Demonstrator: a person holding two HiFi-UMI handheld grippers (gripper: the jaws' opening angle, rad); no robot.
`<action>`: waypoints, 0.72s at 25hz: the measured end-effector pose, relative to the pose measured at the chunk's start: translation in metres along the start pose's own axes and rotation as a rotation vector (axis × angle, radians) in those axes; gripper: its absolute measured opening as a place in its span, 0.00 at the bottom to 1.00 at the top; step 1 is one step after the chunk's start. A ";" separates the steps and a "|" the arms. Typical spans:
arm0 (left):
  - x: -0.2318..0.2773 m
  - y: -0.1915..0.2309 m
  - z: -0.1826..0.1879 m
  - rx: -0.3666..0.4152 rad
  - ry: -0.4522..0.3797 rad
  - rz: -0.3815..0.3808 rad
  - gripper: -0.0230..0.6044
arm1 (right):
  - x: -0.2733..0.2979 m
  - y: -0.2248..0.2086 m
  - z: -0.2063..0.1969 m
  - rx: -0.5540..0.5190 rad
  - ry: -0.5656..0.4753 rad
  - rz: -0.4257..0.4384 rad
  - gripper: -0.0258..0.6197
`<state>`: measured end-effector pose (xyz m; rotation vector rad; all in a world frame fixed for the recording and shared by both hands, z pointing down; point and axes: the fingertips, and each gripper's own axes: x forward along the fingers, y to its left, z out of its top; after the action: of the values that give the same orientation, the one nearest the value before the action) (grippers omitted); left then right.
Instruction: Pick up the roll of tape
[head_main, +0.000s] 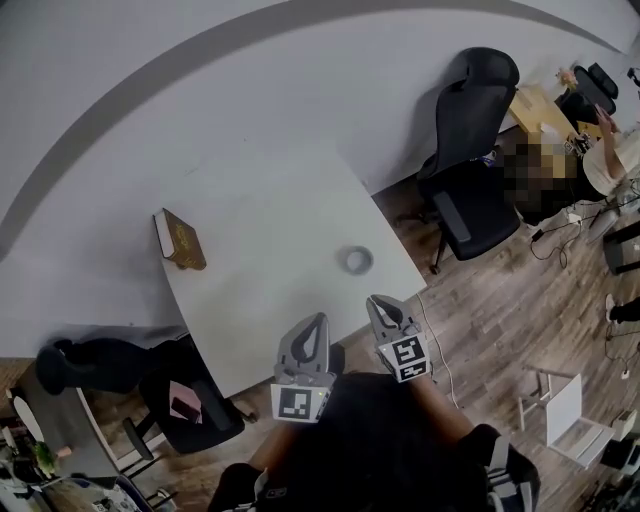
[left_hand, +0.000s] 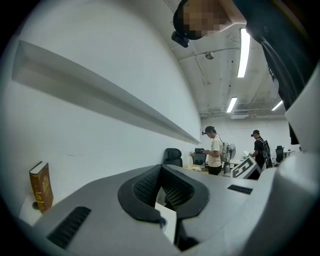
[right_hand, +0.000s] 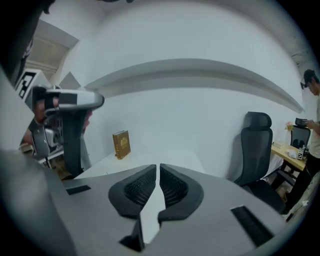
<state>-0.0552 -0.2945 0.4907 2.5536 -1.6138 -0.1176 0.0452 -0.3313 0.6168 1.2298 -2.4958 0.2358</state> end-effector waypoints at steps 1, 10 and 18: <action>0.007 0.004 0.000 -0.003 0.004 -0.004 0.07 | 0.015 -0.006 -0.010 -0.022 0.040 0.003 0.11; 0.036 0.034 -0.008 -0.037 0.054 -0.001 0.07 | 0.126 -0.035 -0.134 -0.302 0.481 0.101 0.24; 0.039 0.053 -0.019 -0.052 0.075 0.017 0.07 | 0.170 -0.046 -0.210 -0.599 0.722 0.198 0.25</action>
<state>-0.0834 -0.3515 0.5170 2.4738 -1.5836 -0.0604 0.0352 -0.4219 0.8757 0.5199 -1.8389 -0.0298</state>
